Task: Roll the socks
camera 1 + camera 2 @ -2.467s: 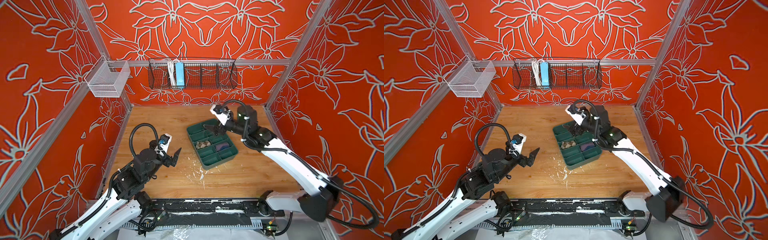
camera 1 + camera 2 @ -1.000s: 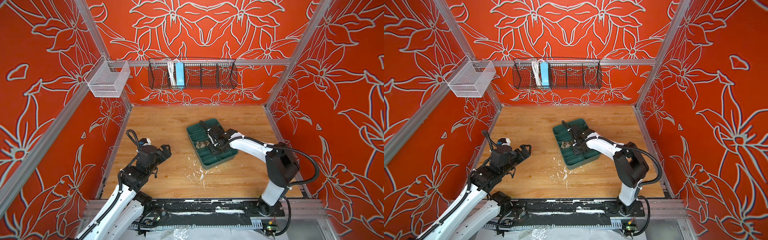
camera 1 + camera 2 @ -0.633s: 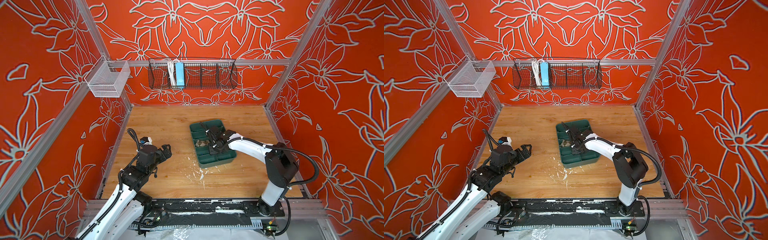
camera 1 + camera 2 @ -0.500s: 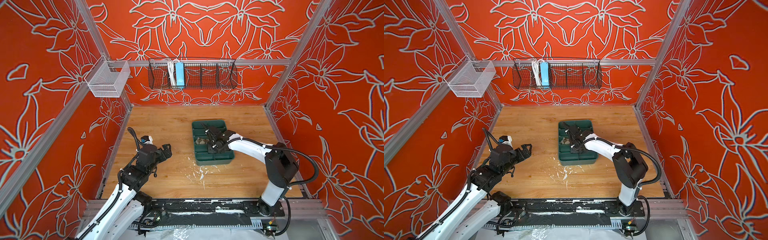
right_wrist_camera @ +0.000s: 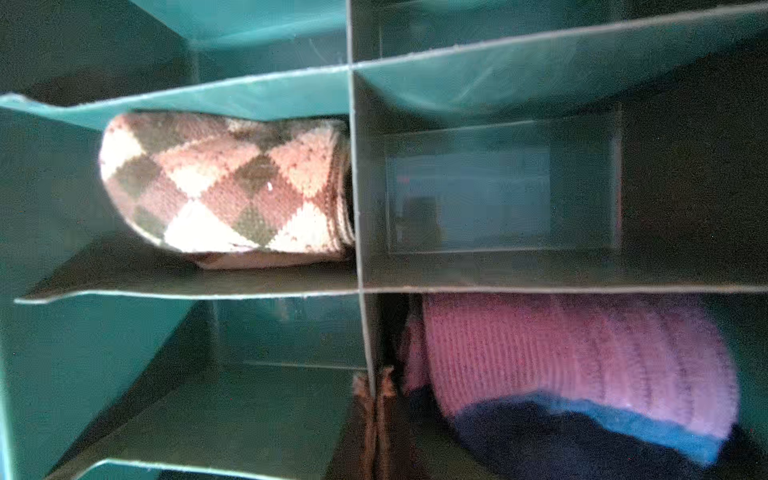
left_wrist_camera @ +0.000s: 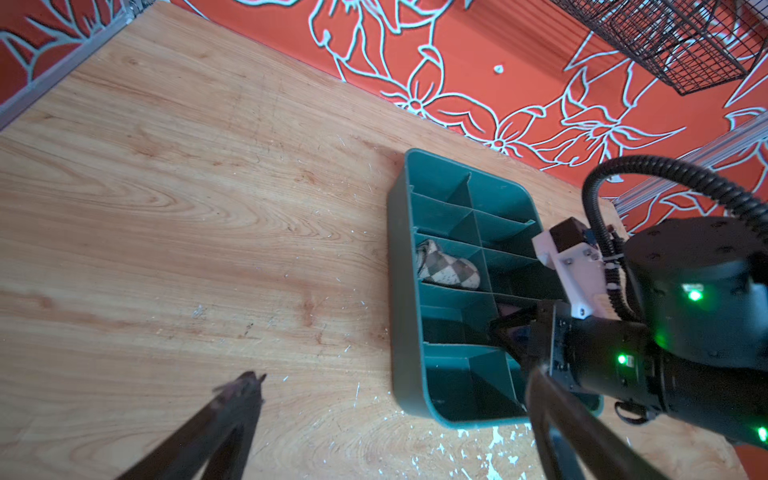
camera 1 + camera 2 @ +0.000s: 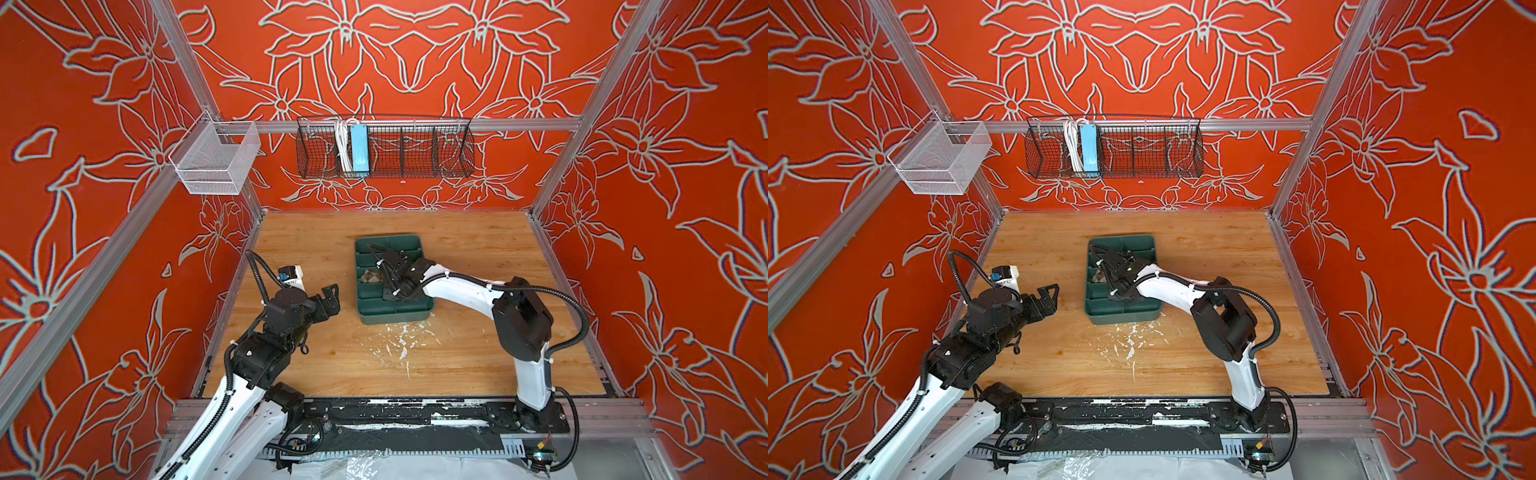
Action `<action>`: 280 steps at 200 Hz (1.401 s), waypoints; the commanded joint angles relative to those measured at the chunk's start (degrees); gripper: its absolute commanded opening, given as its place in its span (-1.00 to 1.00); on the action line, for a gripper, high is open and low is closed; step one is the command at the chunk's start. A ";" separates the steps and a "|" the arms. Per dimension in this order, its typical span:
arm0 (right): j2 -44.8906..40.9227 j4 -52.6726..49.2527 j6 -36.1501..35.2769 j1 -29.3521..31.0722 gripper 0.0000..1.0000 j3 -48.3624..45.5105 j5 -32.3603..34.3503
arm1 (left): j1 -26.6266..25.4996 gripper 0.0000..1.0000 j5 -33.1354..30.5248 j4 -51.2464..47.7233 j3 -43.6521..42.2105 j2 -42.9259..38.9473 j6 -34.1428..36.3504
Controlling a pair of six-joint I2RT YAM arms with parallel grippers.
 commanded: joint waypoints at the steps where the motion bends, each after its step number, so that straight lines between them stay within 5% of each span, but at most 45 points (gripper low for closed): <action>1: -0.25 1.11 3.00 -0.23 -0.96 1.38 2.86 | 0.32 0.95 -1.69 -2.18 0.91 -0.81 0.94; 56: -7.07 -2.22 -6.43 -0.32 0.08 3.42 7.12 | 0.32 0.95 -3.91 -2.19 1.75 -1.39 5.13; 98: -19.92 -2.13 -19.47 -1.56 0.40 0.15 16.33 | 0.36 0.95 -6.05 5.39 1.65 1.32 13.67; 121: -30.52 8.43 -30.46 -2.86 0.69 -10.87 29.89 | 0.37 0.95 -8.47 13.13 -0.44 4.67 17.39; 154: -46.45 43.02 -52.88 -9.46 0.77 -38.57 41.05 | 1.09 0.95 -16.48 25.48 -4.10 12.52 20.69; 172: -54.44 46.37 -49.30 -17.72 0.78 -47.86 42.32 | 4.67 0.95 -17.08 29.15 -4.77 19.50 21.99; 200: -62.93 50.25 -44.19 -26.18 0.74 -60.57 50.23 | 11.62 0.95 -20.27 27.55 -4.33 30.09 14.23; 244: -69.58 47.82 -28.95 -29.47 0.83 -74.29 57.31 | 14.78 0.95 -26.46 36.82 -10.04 37.87 15.71; 280: -65.48 60.76 -31.44 -32.39 0.84 -80.53 53.10 | 15.97 0.95 -21.56 44.55 -11.73 39.62 19.25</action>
